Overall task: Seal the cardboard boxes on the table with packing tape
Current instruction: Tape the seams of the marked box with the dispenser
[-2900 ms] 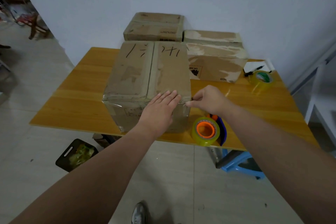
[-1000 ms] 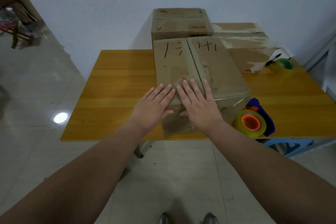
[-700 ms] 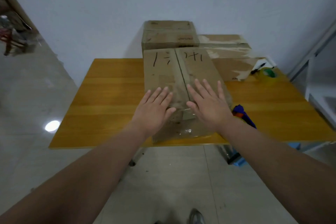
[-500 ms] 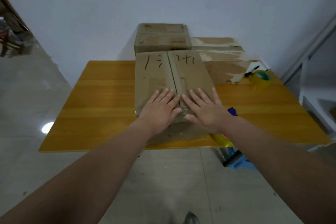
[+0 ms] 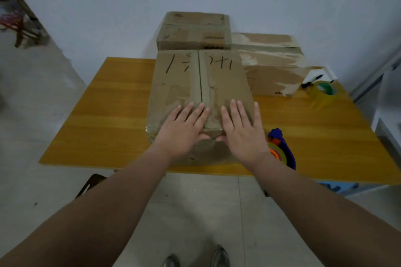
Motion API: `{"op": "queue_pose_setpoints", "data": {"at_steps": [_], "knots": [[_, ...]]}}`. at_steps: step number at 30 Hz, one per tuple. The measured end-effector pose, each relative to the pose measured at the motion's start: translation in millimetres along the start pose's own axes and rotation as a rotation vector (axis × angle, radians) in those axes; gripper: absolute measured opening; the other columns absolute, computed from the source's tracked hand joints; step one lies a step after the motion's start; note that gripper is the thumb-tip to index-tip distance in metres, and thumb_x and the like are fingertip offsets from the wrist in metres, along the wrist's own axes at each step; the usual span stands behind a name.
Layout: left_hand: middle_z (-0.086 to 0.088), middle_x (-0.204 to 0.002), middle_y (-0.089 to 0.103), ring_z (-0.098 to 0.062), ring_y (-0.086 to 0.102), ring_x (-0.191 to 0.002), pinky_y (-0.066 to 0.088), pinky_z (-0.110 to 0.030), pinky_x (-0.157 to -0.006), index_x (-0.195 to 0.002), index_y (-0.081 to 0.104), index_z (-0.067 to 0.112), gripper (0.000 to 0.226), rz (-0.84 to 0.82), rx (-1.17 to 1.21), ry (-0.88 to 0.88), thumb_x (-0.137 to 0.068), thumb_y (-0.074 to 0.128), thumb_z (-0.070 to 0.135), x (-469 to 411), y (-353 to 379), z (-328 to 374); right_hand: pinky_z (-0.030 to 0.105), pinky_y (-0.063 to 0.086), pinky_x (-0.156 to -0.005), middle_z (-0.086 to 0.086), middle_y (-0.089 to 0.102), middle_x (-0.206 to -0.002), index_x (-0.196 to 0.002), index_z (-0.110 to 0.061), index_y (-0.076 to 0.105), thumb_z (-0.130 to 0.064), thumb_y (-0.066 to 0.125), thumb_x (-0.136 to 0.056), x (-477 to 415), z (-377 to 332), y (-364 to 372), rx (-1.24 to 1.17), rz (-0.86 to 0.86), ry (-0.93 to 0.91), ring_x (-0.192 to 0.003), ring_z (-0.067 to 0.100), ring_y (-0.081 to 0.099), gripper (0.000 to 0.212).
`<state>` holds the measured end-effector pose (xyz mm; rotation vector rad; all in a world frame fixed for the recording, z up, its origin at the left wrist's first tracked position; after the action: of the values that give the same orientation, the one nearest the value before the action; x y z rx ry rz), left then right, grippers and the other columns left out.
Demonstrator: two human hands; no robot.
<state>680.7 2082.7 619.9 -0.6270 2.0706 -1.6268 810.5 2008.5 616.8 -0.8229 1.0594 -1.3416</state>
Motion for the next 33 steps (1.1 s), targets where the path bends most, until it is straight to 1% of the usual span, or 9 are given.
{"op": "queue_pose_setpoints", "data": {"at_steps": [4, 7, 9, 13, 16, 19, 23, 28, 33], "knots": [[-0.004, -0.157, -0.006, -0.023, -0.002, -0.145, 0.0, -0.041, -0.116, -0.14, -0.021, 0.016, 0.08, -0.04, -0.024, 0.005, -0.081, -0.001, 0.067, 2.0, -6.9, 3.0, 0.056, -0.014, -0.112, 0.012, 0.007, -0.158, -0.151, -0.015, 0.006, -0.071, 0.014, -0.087, 1.9, 11.6, -7.2, -0.081, -0.022, -0.015, -0.146, 0.029, 0.008, 0.086], [-0.003, -0.157, -0.004, -0.021, -0.002, -0.145, -0.004, -0.038, -0.115, -0.148, -0.006, 0.017, 0.085, -0.006, 0.066, -0.051, -0.079, -0.012, 0.067, -3.3, -20.0, 10.5, 0.043, -0.012, -0.115, -0.001, 0.005, -0.159, -0.15, -0.034, 0.016, -0.069, -0.001, -0.087, 6.7, 41.5, -11.8, -0.484, 0.037, 0.033, -0.147, 0.018, 0.0, 0.074], [-0.003, -0.158, 0.001, -0.018, -0.001, -0.145, -0.005, -0.035, -0.115, -0.15, 0.002, 0.02, 0.081, 0.016, 0.142, -0.028, -0.083, -0.008, 0.064, -15.1, -28.8, 26.2, 0.037, -0.005, -0.115, -0.005, 0.004, -0.16, -0.146, -0.041, 0.023, -0.069, 0.009, -0.088, 7.7, 58.7, -4.3, -0.799, -0.004, 0.038, -0.146, 0.014, -0.002, 0.066], [0.001, -0.158, 0.003, -0.013, -0.001, -0.145, -0.005, -0.031, -0.115, -0.15, 0.003, 0.022, 0.066, 0.023, 0.189, 0.037, -0.094, 0.004, 0.055, -41.2, -32.3, 54.2, 0.045, 0.015, -0.117, -0.014, 0.005, -0.159, -0.139, -0.045, 0.039, -0.065, 0.034, -0.087, 10.2, 74.5, 16.5, -1.178, -0.038, 0.084, -0.146, 0.011, 0.004, 0.056], [0.0, -0.158, 0.005, -0.013, 0.001, -0.145, -0.007, -0.029, -0.114, -0.15, 0.001, 0.02, 0.064, 0.016, 0.132, 0.037, -0.094, 0.0, 0.052, -41.2, -22.5, 58.9, 0.045, 0.026, -0.115, -0.016, 0.007, -0.158, -0.137, -0.046, 0.038, -0.067, 0.038, -0.085, 14.7, 65.9, 27.2, -1.168, 0.079, 0.055, -0.145, 0.011, 0.013, 0.056], [-0.002, -0.157, 0.009, -0.016, 0.005, -0.145, -0.008, -0.029, -0.113, -0.149, 0.003, 0.017, 0.07, 0.005, 0.076, 0.039, -0.089, -0.007, 0.052, -38.2, -18.8, 56.9, 0.046, 0.029, -0.113, -0.004, 0.011, -0.158, -0.142, -0.027, 0.042, -0.055, 0.043, -0.087, 12.4, 60.8, 34.1, -1.085, 0.182, 0.002, -0.144, 0.021, 0.019, 0.061], [-0.007, -0.152, 0.028, -0.022, 0.025, -0.141, 0.008, -0.033, -0.115, -0.147, 0.024, 0.012, 0.069, 0.01, 0.079, 0.041, -0.093, 0.002, 0.049, -38.9, -24.0, 57.0, 0.048, 0.032, -0.112, -0.001, 0.007, -0.157, -0.144, -0.012, 0.038, -0.046, 0.049, -0.085, 9.2, 63.1, 38.8, -0.926, 0.168, -0.088, -0.144, 0.026, 0.019, 0.069], [-0.013, -0.135, 0.052, -0.028, 0.05, -0.125, 0.036, -0.042, -0.105, -0.133, 0.05, 0.006, 0.061, 0.086, 0.049, 0.053, -0.094, 0.024, 0.045, -37.4, -27.7, 59.9, 0.022, 0.024, -0.108, -0.019, -0.015, -0.157, -0.147, -0.041, 0.013, -0.059, 0.035, -0.092, 15.5, 66.4, 38.3, -1.11, 0.09, -0.121, -0.144, 0.0, 0.0, 0.062], [-0.013, -0.148, 0.037, -0.029, 0.036, -0.136, 0.026, -0.042, -0.111, -0.144, 0.033, 0.014, 0.069, -0.012, 0.028, 0.067, -0.092, 0.015, 0.057, -38.0, -27.0, 61.4, 0.037, 0.042, -0.104, -0.024, -0.025, -0.151, -0.145, -0.047, 0.007, -0.047, 0.041, -0.091, 18.1, 66.7, 37.7, -1.076, 0.02, -0.096, -0.142, 0.008, 0.012, 0.064]]}}
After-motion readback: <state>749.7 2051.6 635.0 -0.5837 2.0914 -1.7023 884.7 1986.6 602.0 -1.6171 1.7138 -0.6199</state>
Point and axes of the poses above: each hand's wrist, its own x-axis away from the middle knuckle, its own y-axis out of the palm, z = x × y, the point moved 5 cm from there along -x, towards the middle knuckle
